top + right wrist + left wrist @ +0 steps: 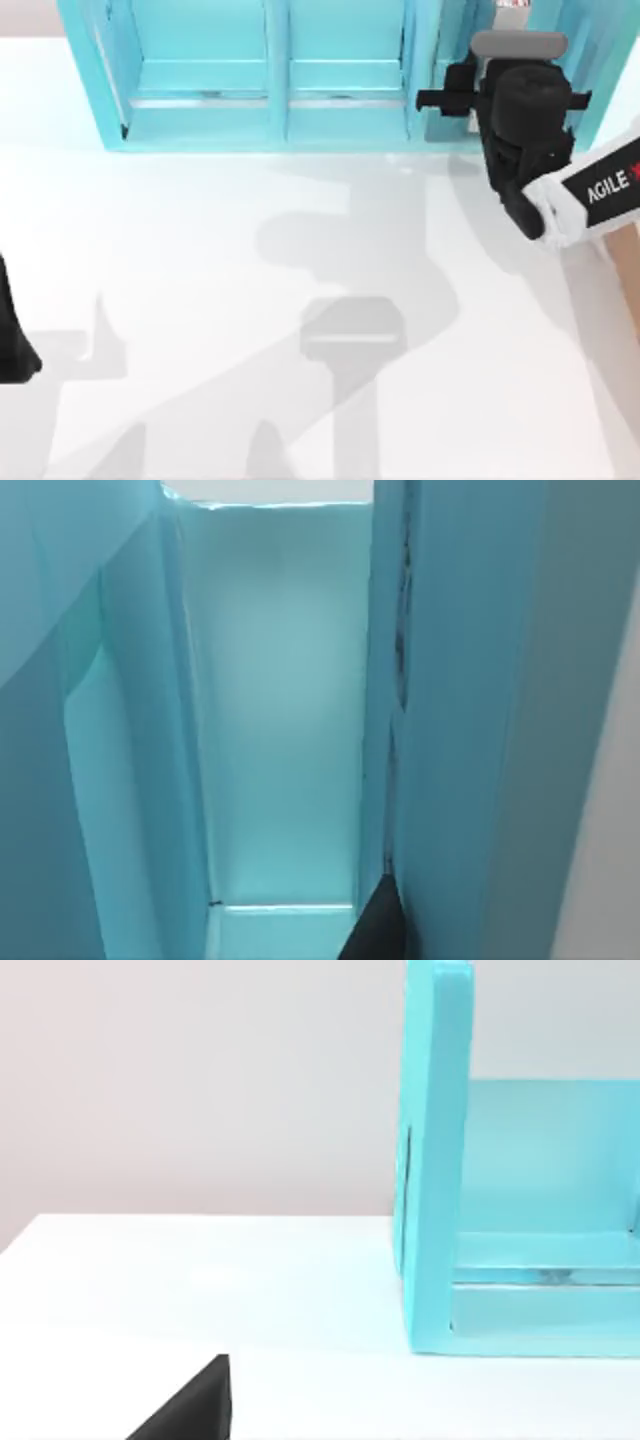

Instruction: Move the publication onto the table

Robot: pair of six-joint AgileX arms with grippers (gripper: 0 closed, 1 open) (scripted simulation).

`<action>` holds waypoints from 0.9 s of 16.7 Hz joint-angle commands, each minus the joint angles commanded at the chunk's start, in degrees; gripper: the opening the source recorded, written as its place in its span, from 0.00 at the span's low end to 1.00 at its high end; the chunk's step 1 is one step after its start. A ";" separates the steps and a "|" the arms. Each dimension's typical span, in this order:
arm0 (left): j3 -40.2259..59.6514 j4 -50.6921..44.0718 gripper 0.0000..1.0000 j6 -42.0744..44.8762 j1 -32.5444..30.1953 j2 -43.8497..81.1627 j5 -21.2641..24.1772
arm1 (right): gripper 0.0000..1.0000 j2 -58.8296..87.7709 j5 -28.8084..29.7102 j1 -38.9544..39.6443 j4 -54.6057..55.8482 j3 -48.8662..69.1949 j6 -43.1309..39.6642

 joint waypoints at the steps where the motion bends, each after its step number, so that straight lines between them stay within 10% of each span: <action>1: 0.00 0.00 1.00 0.00 0.00 0.00 0.00 | 0.00 0.00 0.00 0.00 0.00 0.00 0.00; 15: 0.00 0.00 1.00 0.00 0.00 0.00 0.00 | 0.00 -22.37 4.93 5.94 -12.96 -9.09 0.58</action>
